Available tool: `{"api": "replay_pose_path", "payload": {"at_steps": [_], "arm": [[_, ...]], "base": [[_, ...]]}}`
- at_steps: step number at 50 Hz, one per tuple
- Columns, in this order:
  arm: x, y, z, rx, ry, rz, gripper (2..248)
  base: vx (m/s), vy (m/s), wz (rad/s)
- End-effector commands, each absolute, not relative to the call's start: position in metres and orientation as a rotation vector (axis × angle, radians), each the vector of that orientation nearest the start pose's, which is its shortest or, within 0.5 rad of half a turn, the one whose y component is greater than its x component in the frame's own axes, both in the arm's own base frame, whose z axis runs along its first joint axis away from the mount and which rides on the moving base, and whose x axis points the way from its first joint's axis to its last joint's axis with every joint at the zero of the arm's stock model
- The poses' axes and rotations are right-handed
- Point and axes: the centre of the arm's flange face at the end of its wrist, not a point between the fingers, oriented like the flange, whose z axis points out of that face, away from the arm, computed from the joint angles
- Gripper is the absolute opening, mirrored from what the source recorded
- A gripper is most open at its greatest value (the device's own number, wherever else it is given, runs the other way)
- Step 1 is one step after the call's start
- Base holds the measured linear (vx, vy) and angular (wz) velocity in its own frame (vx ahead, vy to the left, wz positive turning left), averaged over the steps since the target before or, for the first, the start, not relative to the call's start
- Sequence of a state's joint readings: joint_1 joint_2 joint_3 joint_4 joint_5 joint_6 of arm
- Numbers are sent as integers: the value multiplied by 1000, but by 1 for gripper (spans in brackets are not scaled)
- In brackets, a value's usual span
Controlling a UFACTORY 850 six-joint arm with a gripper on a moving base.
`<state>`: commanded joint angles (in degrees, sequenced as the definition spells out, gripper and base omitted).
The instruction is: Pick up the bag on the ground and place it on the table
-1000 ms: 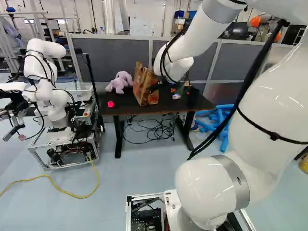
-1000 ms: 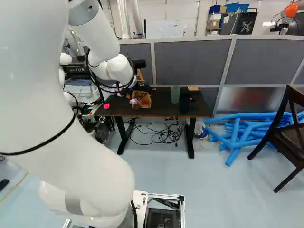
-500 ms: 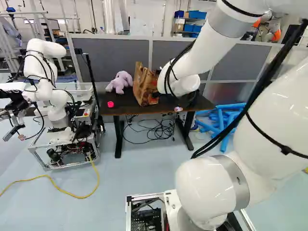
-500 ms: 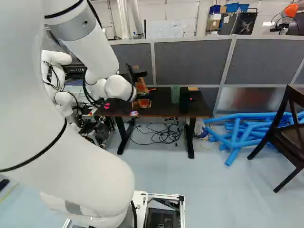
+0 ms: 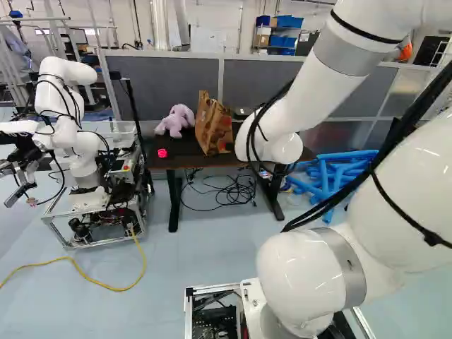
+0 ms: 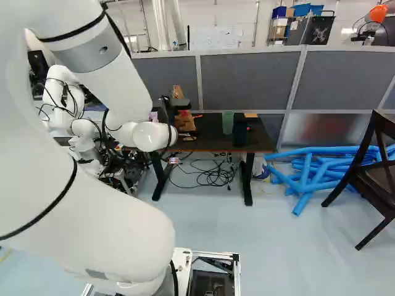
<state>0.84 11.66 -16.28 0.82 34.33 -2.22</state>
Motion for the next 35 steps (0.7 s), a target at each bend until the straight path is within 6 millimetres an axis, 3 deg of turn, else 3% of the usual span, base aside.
{"api": "replay_pose_path", "payload": {"at_steps": [35], "arm": [[286, 1, 373, -2595, -12, -1778, 247]], "base": [[0, 0, 0]]}}
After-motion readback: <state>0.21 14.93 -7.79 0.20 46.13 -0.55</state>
